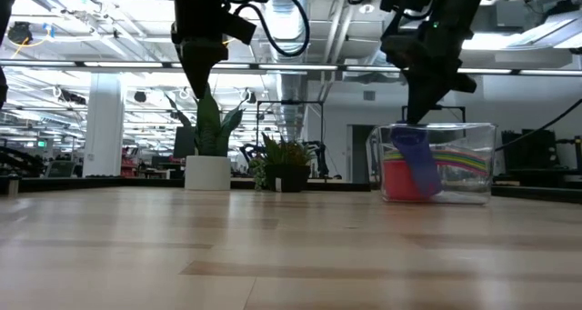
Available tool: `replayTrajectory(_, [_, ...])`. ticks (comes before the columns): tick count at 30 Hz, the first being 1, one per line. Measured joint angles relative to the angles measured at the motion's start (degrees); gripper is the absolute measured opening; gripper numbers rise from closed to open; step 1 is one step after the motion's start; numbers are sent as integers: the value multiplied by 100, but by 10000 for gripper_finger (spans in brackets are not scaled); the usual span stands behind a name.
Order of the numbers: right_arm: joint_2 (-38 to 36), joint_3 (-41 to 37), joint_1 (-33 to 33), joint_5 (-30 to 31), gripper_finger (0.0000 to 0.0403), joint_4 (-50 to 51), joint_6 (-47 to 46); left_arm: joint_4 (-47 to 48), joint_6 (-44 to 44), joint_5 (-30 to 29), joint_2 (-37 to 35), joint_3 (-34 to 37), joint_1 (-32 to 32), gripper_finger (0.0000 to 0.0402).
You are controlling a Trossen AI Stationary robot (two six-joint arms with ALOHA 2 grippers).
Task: Nest measuring cups in basket
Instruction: Adjust the nested measuring cups in the transparent bin
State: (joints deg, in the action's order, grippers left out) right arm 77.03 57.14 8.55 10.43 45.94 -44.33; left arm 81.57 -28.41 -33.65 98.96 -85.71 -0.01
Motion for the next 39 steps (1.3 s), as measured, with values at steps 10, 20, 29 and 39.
replayTrajectory(10, [362, -2, 158, -191, 3, -184, 152, -20, 7, 9, 0, 0, 0, 113])
replayTrajectory(20, [916, 0, 85, -507, 3, -486, 435, -7, 7, 90, -2, 0, 0, 113])
replayTrajectory(29, [916, 0, 328, -763, 3, -464, 524, -17, 24, 190, -2, 0, 0, 113])
replayTrajectory(39, [916, -2, 750, -1330, 4, -435, 712, -14, 25, 197, -2, 0, 0, 113])
